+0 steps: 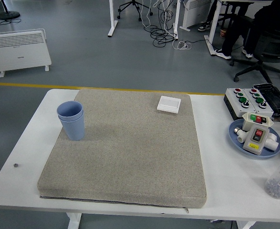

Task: Push cup pick cup insert cup

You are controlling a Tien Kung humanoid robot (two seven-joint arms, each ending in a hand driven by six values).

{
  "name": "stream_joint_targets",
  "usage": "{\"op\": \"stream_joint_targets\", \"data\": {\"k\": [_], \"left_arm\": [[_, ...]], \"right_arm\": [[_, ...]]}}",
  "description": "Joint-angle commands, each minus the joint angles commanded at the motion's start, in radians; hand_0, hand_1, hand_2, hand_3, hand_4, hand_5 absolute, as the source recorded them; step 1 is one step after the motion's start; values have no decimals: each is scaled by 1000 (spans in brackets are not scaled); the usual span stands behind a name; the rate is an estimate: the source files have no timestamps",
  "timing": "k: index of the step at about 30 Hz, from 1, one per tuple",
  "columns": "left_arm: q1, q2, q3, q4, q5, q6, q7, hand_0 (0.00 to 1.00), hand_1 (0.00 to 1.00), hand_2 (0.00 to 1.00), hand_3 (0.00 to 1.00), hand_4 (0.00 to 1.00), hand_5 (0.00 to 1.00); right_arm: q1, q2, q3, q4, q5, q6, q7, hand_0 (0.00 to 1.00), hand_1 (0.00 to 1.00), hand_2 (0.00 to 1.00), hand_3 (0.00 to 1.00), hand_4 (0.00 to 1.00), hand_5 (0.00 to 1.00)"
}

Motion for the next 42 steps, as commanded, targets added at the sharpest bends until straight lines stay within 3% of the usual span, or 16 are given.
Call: {"op": "stream_joint_targets", "data": {"k": [3, 4, 5, 9, 10, 14, 15, 16, 21, 22, 27, 34, 38, 42], "left_arm": [[32, -40, -27, -23, -5, -32, -9, 681, 712, 660, 564, 587, 998], [38, -49, -33, -31, -8, -41, -11, 735, 762, 739, 630, 592, 998], [45, -65, -45, -47, -24, -58, -14, 735, 762, 739, 630, 592, 998], [43, -93, -54, -86, -47, -90, -13, 735, 762, 739, 630, 592, 998], [42, -95, -54, -88, -47, -92, -12, 778, 792, 828, 723, 598, 998], [45, -98, -39, -126, -43, -118, 25, 778, 792, 828, 723, 598, 998], [53, -97, -34, -141, -43, -131, 48, 778, 792, 828, 723, 598, 998], [56, -96, -32, -147, -42, -136, 64, 825, 842, 914, 844, 652, 998], [90, -97, 2, -206, -19, -172, 177, 825, 842, 914, 844, 652, 998], [96, -97, 14, -218, -14, -174, 198, 860, 868, 954, 890, 663, 998], [103, -97, 60, -259, 28, -159, 259, 860, 868, 954, 890, 663, 998], [83, -90, 146, -279, 113, -105, 217, 923, 914, 993, 923, 644, 998], [34, -118, 177, -228, 193, -66, 238, 923, 914, 993, 923, 644, 998], [-7, -133, 180, -192, 200, -51, 230, 920, 908, 989, 921, 630, 998]], "right_arm": [[-1, -1, 1, 0, -2, 0, -1, 749, 610, 586, 583, 108, 574], [-2, -1, 1, 0, 1, 0, 0, 749, 610, 586, 583, 109, 572], [-5, -1, 0, 0, 6, -1, 0, 749, 610, 586, 583, 109, 572], [-7, -2, 3, 0, 3, -2, 0, 749, 610, 586, 583, 109, 572], [-7, -2, 3, 0, 3, -2, 0, 749, 610, 585, 584, 109, 573], [-9, -2, 8, 0, -9, -2, -2, 749, 610, 585, 584, 109, 573], [-10, -1, 9, 0, -10, -3, -2, 749, 610, 585, 584, 109, 573], [-11, -1, 9, 0, -11, -3, -2, 749, 610, 586, 584, 109, 573], [-16, -1, 12, 0, -19, -3, -5, 749, 610, 586, 584, 109, 573], [-17, -1, 12, 0, -21, -3, -5, 749, 611, 585, 584, 109, 573], [-20, -3, 10, 0, -21, -2, -5, 749, 611, 585, 584, 109, 573], [-18, -5, 9, 0, -16, -2, -4, 749, 610, 585, 584, 109, 572], [-16, -4, 9, 0, -9, -2, -2, 749, 610, 585, 584, 109, 572], [-13, -4, 8, 0, -13, -2, -3, 750, 610, 585, 584, 109, 572]]}}
